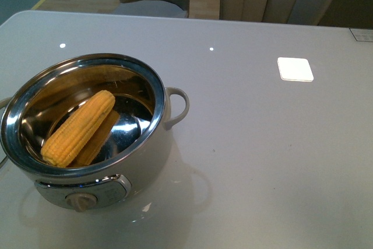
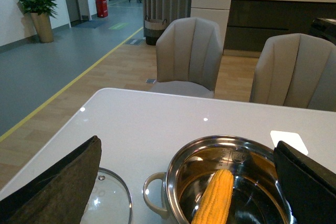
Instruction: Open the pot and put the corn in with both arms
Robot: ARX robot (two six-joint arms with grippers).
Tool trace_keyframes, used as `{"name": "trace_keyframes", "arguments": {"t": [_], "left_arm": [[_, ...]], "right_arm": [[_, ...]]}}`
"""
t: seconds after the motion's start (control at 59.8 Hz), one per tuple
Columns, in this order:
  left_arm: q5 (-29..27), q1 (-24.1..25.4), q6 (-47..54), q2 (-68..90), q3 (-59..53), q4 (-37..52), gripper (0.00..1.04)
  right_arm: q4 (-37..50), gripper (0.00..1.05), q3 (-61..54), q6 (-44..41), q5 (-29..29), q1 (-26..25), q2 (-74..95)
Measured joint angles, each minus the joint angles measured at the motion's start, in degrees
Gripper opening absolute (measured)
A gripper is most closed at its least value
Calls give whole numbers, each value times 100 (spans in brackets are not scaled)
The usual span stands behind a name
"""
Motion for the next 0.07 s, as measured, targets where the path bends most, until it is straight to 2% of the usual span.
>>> {"name": "trace_keyframes", "arguments": {"t": [0.067], "left_arm": [[0,0,0,0,0,0,98]], "right_arm": [[0,96,0,0,0,0,0]]}}
